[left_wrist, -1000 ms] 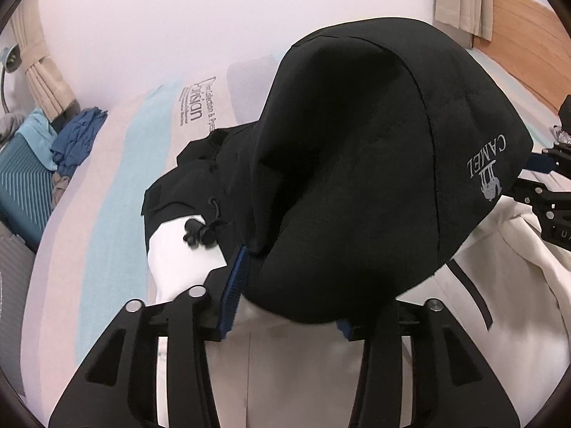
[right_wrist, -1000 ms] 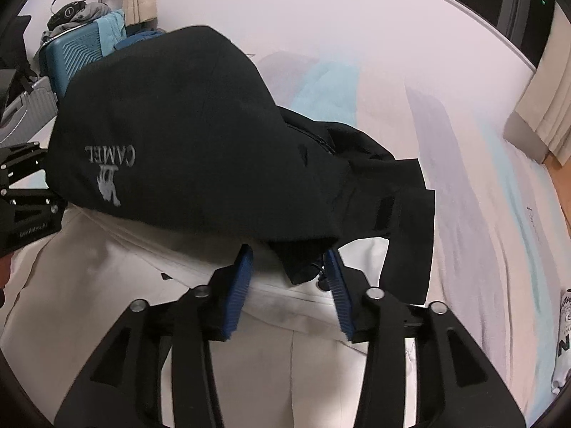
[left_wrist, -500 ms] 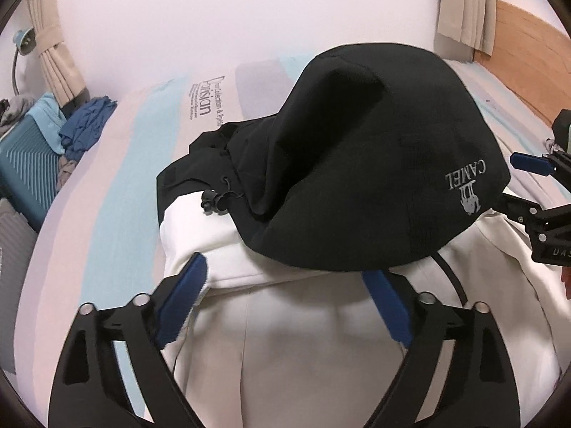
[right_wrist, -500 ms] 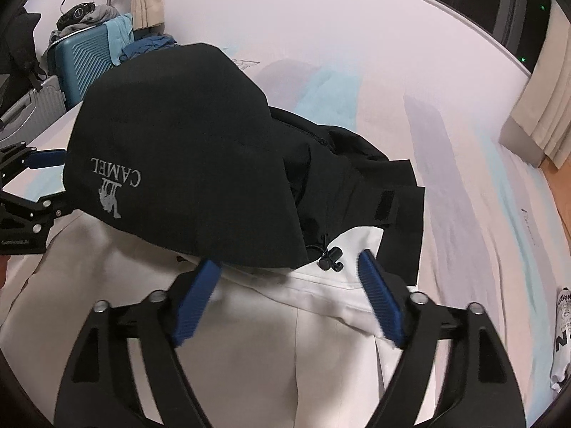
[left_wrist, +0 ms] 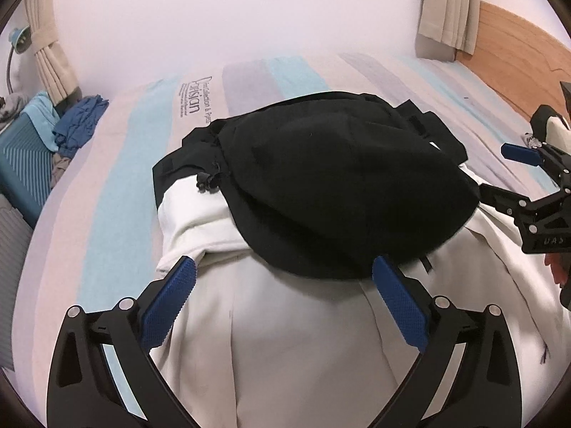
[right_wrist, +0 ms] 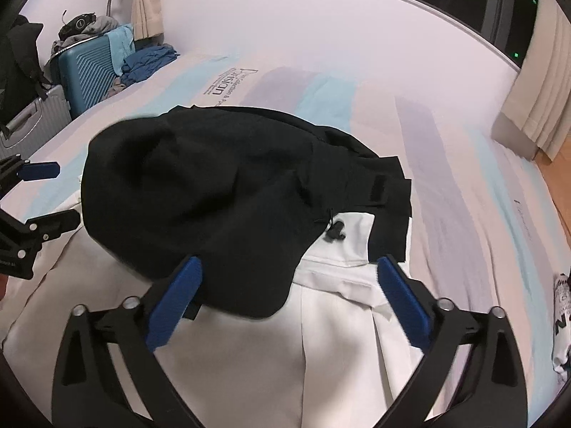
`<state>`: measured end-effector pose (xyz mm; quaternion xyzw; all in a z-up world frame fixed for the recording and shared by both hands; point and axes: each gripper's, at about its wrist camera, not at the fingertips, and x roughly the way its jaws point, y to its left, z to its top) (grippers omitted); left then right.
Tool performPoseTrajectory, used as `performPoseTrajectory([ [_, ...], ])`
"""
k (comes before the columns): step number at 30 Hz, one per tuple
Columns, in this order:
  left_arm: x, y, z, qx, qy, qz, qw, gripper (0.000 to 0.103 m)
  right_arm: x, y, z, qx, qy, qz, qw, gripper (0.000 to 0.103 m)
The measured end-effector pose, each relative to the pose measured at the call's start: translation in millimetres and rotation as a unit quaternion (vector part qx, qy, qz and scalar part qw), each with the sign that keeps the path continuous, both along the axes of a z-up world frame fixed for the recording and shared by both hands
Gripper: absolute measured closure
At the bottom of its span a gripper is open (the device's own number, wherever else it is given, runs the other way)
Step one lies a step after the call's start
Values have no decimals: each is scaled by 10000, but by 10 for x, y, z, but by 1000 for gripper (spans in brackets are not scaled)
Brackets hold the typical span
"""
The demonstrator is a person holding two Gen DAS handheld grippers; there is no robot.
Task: Fold large clothes
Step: 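Open both grippers to lay the hood on the white jacket body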
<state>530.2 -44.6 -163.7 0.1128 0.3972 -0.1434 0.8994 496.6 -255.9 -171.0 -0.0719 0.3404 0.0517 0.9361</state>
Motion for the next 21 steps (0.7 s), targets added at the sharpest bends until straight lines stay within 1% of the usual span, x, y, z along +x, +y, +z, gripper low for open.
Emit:
performPoseTrajectory([
  [9, -330, 118, 89, -207, 165, 186, 9995, 6, -409, -64, 123, 43, 100, -69, 9999, 7],
  [13, -542, 157, 56, -210, 259, 307, 9990, 6, -645, -120, 85, 68, 117, 50, 9999, 7],
  [16, -708, 187, 2, -362, 530, 404, 9971, 6, -807, -164, 33, 69, 181, 129, 9997, 7],
  [21, -1045, 214, 49, -211, 509, 526, 9971, 6, -1123, -299, 1, 184, 209, 201, 9994, 7],
])
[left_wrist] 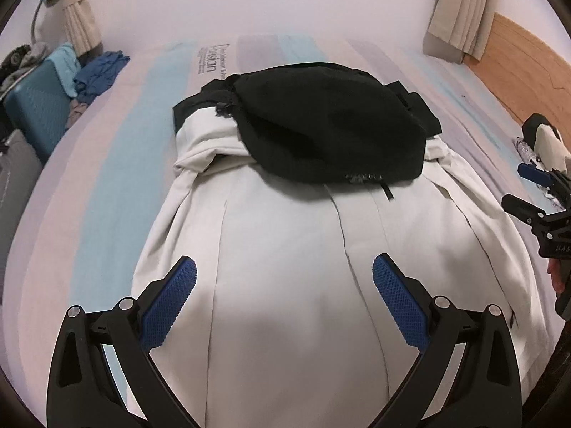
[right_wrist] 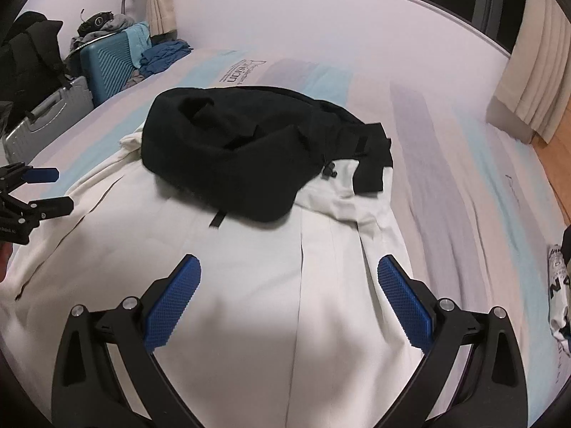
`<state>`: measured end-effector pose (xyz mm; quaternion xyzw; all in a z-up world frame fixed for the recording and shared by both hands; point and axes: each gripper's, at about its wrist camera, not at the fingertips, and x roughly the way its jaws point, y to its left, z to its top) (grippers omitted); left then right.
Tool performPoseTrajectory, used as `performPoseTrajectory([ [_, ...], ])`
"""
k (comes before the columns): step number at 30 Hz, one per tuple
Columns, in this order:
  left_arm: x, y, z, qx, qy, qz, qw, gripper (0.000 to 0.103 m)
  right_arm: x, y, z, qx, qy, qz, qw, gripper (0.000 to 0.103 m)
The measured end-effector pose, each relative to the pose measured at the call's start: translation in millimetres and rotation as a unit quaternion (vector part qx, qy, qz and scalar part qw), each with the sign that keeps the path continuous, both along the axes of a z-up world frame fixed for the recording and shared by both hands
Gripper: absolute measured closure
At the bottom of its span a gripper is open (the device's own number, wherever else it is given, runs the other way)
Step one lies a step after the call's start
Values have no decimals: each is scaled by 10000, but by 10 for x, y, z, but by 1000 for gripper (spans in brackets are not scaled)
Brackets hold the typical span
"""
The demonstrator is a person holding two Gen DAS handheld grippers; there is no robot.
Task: Fold large clothes
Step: 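Move both grippers along the jacket toward its white hem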
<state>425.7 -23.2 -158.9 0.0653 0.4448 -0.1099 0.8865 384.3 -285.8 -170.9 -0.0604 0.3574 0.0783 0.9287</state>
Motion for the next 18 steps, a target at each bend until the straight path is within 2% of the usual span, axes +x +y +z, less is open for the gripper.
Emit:
performPoseTrajectory([
  [5, -295, 131, 42, -57, 233, 205, 9995, 6, -250, -103, -31, 156, 104, 71, 9998, 7],
  [16, -1035, 630, -130, 172, 707, 272, 9970, 6, -1030, -617, -384, 282, 875, -167, 9956, 8],
  [18, -1137, 728, -164, 173, 772, 252, 9965, 6, -1188, -651, -477, 165, 1006, -145, 9947, 8],
])
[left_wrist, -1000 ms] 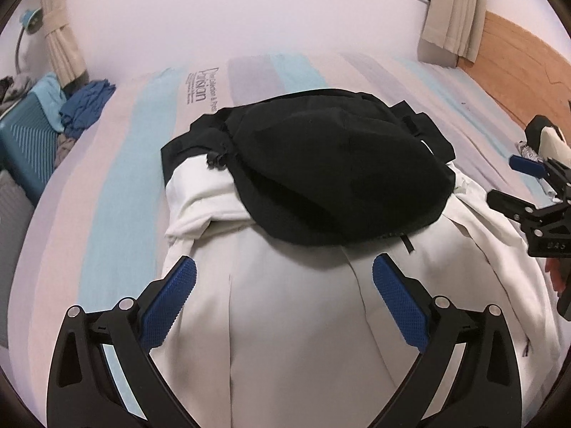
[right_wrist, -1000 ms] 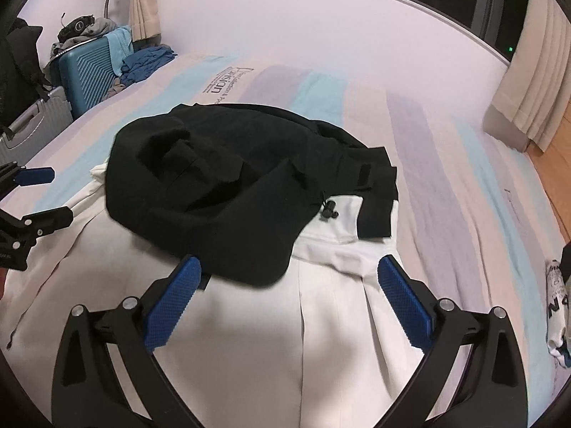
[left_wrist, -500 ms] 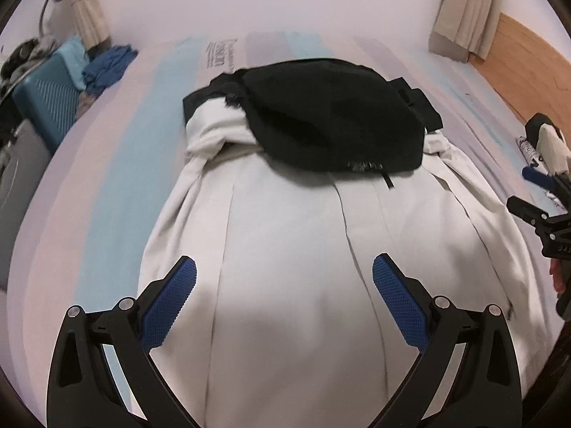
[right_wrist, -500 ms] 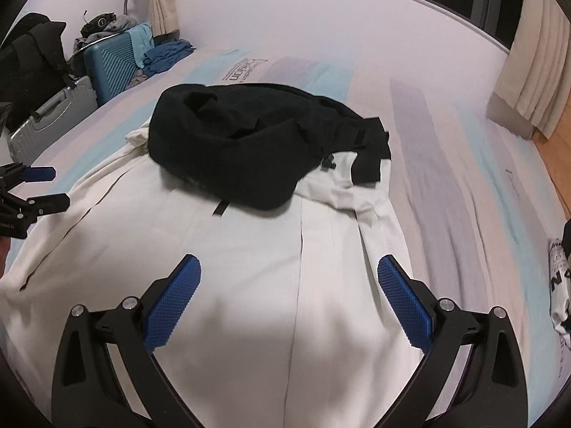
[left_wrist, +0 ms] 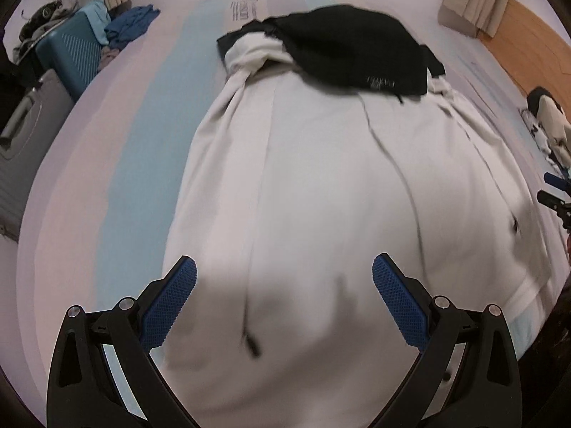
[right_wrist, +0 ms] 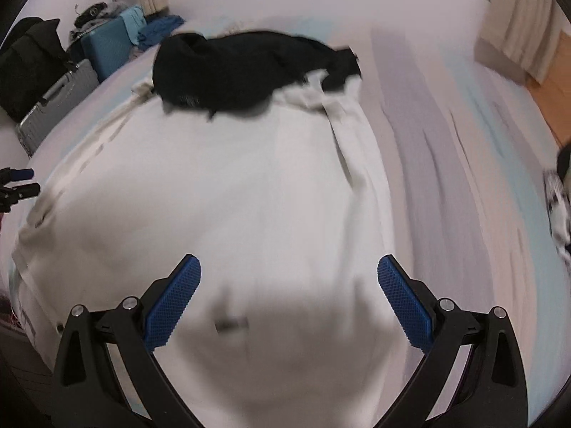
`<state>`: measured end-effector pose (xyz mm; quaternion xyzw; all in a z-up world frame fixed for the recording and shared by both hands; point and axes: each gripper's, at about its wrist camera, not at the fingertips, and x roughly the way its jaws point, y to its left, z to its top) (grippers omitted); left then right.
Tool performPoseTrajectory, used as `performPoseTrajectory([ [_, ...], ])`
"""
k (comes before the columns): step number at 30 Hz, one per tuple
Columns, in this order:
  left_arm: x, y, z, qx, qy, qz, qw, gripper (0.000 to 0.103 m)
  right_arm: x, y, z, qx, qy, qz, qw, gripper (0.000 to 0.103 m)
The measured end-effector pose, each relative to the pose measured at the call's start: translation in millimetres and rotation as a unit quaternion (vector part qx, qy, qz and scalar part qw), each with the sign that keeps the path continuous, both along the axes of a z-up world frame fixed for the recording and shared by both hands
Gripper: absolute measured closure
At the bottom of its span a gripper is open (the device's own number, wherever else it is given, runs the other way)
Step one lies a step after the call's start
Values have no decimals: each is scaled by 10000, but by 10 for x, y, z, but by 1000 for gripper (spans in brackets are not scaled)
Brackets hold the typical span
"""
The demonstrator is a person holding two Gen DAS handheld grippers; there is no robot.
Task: Fold large clothes
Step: 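Move both grippers along the jacket toward its white hem, then close the right gripper on the white hem while the left gripper grasps the hem too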
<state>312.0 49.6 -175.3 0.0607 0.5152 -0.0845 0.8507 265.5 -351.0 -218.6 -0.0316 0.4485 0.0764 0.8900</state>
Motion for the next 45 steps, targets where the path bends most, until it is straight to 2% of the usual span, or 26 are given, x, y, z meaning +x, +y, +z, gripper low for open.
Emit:
performPoseTrajectory([
  [6, -272, 284, -53, -68, 154, 134, 9998, 6, -385, -128, -217, -247, 331, -23, 9991, 8],
  [17, -635, 490, -358, -78, 586, 398, 9975, 6, -703, -460, -518, -138, 995, -256, 9946, 8],
  [24, -700, 544, -478, -71, 641, 516, 9966, 6, -756, -535, -734, 179, 1468, -150, 9889, 17],
  [29, -747, 594, -452, -18, 611, 534, 9967, 6, -851, -654, -827, 556, 1735, -388, 9825, 17],
  [32, -765, 649, -396, -6, 599, 629, 9962, 6, -901, -648, -860, 571, 1824, -428, 9806, 25],
  [35, -774, 743, -320, -211, 638, 836, 9942, 6, -918, -592, -853, 533, 1882, -415, 9798, 38],
  [37, -818, 789, -291, -184, 637, 842, 9942, 6, -893, -531, -825, 397, 1897, -419, 9801, 45],
  [42, -893, 942, -404, -106, 880, 944, 9916, 6, -888, -459, -778, 162, 1881, -435, 9810, 67],
  [45, -891, 957, -462, -191, 981, 882, 9911, 6, -902, -466, -737, 86, 1865, -476, 9813, 75],
])
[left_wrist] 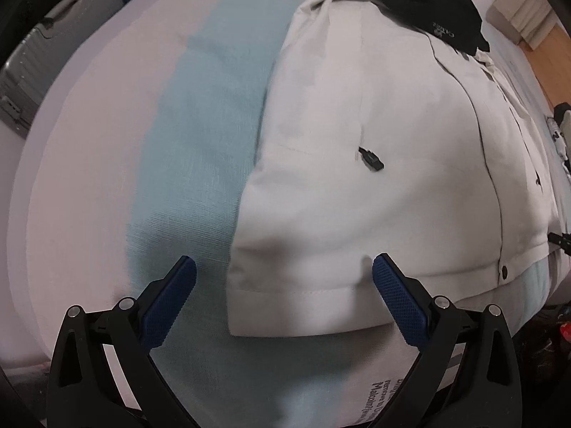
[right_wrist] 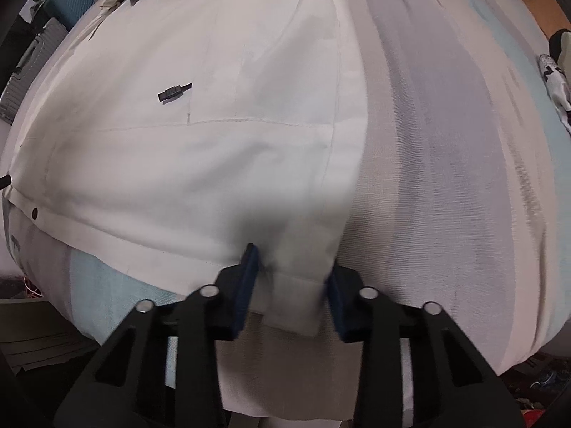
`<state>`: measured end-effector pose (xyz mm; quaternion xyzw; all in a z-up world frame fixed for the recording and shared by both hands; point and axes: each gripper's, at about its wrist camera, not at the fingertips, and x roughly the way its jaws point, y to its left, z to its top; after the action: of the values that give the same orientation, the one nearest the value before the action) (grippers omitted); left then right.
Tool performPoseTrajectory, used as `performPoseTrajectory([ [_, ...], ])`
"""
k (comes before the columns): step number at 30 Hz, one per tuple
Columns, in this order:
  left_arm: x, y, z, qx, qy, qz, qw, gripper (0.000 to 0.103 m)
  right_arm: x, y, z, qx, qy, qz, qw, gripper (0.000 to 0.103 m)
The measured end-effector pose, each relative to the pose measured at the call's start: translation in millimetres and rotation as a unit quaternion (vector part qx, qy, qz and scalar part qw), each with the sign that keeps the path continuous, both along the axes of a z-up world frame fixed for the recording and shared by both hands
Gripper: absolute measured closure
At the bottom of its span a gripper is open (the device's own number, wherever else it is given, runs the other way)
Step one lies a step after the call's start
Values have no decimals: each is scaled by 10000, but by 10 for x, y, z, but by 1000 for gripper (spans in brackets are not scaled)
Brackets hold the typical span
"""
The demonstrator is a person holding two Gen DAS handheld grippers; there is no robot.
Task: Fold large clothes
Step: 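Close the right gripper on the white hem while the left gripper grasps the hem too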
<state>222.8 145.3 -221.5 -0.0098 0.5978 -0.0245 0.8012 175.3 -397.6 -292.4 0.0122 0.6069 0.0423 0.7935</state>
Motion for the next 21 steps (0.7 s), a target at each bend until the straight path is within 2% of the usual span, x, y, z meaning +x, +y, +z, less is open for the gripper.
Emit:
performPoseTrajectory([
  [4, 53, -7, -91, -58, 113, -12, 9999, 6, -29, 5, 59, -61, -29, 47, 10000, 77],
  [6, 81, 23, -95, -194, 148, 65, 9997, 9, -37, 14, 91, -67, -47, 66, 9999, 78],
  [7, 84, 25, -78, -249, 129, 50, 9996, 13, -43, 41, 94, -68, -41, 79, 9999, 78],
  [9, 81, -32, -44, -248, 124, -113, 9996, 28, -51, 15, 69, -40, -18, 89, 10000, 78],
  [15, 34, -78, 24, -185, 208, -330, 9991, 47, -17, -38, -1, 26, 53, 38, 10000, 77],
  [18, 42, -152, 62, -195, 205, -434, 9987, 47, 38, -39, 60, 117, -60, -18, 9999, 76],
  [21, 42, -218, -4, 30, 228, -562, 9982, 45, 28, -77, 24, 176, -20, -50, 9998, 73],
])
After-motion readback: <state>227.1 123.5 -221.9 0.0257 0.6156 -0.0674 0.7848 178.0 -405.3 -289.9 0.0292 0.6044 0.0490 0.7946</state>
